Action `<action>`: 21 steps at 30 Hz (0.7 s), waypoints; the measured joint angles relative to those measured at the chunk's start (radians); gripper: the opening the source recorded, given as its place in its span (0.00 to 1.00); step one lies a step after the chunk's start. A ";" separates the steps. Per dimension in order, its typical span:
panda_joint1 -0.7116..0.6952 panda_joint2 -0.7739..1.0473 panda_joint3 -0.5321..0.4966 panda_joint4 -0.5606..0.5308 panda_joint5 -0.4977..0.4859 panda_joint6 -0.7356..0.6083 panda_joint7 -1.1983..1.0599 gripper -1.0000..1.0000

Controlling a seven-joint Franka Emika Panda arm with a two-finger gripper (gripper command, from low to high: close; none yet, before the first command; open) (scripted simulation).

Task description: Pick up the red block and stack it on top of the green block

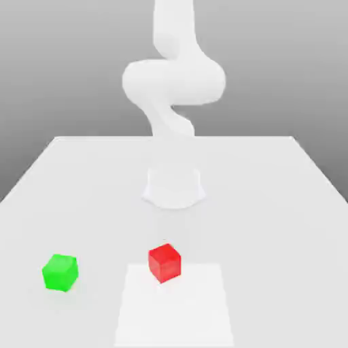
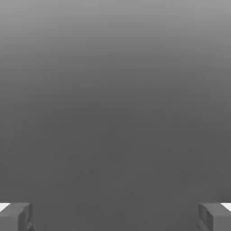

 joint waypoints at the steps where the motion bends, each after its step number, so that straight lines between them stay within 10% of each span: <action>1: 0.004 0.029 -0.004 -0.032 -0.009 0.024 -0.023 0.50; 15: 0.071 0.454 -0.140 -0.498 -0.073 0.369 -0.415 0.50; 21: 0.081 0.795 -0.127 -0.560 0.067 0.636 -0.619 0.50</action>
